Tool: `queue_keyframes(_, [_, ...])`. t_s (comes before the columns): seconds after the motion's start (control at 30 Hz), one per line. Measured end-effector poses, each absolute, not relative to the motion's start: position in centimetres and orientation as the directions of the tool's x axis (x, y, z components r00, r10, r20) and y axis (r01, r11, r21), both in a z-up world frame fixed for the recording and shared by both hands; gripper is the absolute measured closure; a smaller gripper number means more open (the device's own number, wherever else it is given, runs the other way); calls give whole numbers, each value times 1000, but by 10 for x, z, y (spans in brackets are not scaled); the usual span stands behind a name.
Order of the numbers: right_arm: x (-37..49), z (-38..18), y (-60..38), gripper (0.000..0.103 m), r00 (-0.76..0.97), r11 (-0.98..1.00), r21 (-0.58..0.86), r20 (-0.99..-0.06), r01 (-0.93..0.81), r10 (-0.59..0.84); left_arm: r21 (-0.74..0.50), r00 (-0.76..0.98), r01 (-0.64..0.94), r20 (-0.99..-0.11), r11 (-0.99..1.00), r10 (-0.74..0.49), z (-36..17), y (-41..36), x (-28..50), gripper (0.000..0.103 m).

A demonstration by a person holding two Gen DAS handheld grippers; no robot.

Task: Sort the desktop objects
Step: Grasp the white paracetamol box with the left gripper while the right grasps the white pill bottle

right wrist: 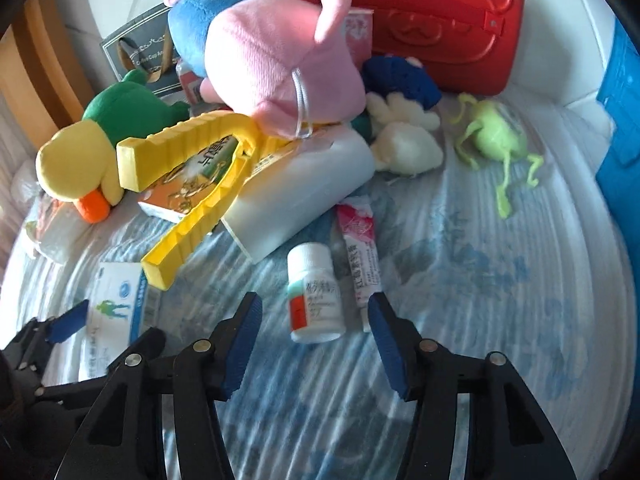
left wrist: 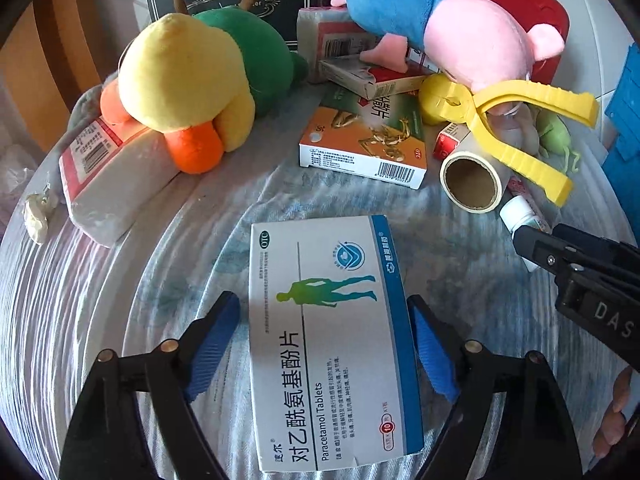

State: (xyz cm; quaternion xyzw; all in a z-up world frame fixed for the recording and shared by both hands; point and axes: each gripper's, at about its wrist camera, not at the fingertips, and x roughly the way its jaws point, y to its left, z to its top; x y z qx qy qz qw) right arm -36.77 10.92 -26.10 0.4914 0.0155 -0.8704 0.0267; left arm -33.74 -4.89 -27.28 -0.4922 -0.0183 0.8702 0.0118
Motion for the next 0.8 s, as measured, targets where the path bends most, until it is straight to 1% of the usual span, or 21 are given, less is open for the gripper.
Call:
queue_keyframes(0.03, [-367, -262, 108, 55, -516, -998, -7, -856, 65, -27, -42, -518, -9, -854, -999, 41, -271, -46, -336, 30])
queue_keyframes(0.1, [-366, -262, 106, 59, -518, -997, -29, -855, 66, -9, -42, -518, -8, -854, -999, 40, -271, -43, -334, 30])
queue_keyframes(0.13, [-365, -262, 104, 65, -517, -997, -39, -856, 70, -3, -43, -517, -7, -855, -999, 41, -270, -42, -334, 30])
queue_keyframes(0.17, [-364, -262, 102, 74, -512, -996, -30, -859, 83, -17, -45, -514, -7, -857, -999, 42, -269, -42, -333, 30])
queue_keyframes(0.27, [-359, -264, 96, 75, -513, -994, -26, -858, 107, -32, -47, -513, -11, -857, -999, 46, -268, -39, -331, 30])
queue_keyframes(0.4, [-365, -274, 96, 76, -498, -995, -12, -866, 96, -37, -51, -514, -18, -856, -999, 53, -265, -35, -328, 30])
queue_keyframes(0.53, [-354, -270, 95, 76, -503, -996, 11, -863, 89, -55, -67, -515, -17, -855, -998, 66, -262, -33, -318, 30])
queue_keyframes(0.7, [-330, -251, 94, 76, -527, -995, 23, -847, 98, -71, -55, -543, -27, -837, -998, 61, -245, -33, -300, 30])
queue_keyframes(0.8, [-312, -230, 95, 76, -562, -996, 35, -823, 88, -79, -52, -571, -39, -818, -998, 65, -230, -39, -294, 30])
